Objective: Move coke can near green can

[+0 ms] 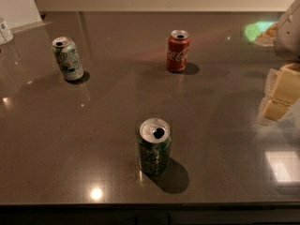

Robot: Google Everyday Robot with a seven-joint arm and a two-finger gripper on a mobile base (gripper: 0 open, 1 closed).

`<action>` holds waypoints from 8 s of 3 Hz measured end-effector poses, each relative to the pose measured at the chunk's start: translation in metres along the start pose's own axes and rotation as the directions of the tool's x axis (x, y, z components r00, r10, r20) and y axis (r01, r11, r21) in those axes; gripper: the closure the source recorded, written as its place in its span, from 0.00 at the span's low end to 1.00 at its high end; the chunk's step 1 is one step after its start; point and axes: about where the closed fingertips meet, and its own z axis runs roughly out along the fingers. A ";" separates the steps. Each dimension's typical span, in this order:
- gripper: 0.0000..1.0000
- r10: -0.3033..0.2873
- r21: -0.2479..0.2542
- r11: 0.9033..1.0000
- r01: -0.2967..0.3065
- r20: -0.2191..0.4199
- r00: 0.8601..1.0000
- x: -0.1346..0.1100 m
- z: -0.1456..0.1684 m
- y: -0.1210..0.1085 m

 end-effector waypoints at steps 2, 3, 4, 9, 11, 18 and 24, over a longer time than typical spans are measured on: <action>0.00 0.036 0.026 0.999 -0.037 0.012 0.999 -0.002 -0.001 -0.012; 0.00 0.091 0.063 0.994 -0.094 0.056 0.994 -0.009 0.007 -0.036; 0.00 0.150 0.088 0.983 -0.164 0.149 0.977 -0.018 0.021 -0.070; 0.00 0.276 -0.005 0.953 -0.302 0.423 0.863 -0.117 0.136 -0.208; 0.00 0.312 -0.052 0.945 -0.322 0.429 0.847 -0.134 0.162 -0.220; 1.00 0.145 -0.148 0.985 -0.084 0.473 0.869 -0.111 0.081 -0.086; 0.94 -0.203 -0.191 0.910 0.368 0.569 0.797 -0.107 0.065 0.063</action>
Offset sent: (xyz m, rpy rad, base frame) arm 0.0269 -0.0055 0.0054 0.0367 -0.0327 -0.0880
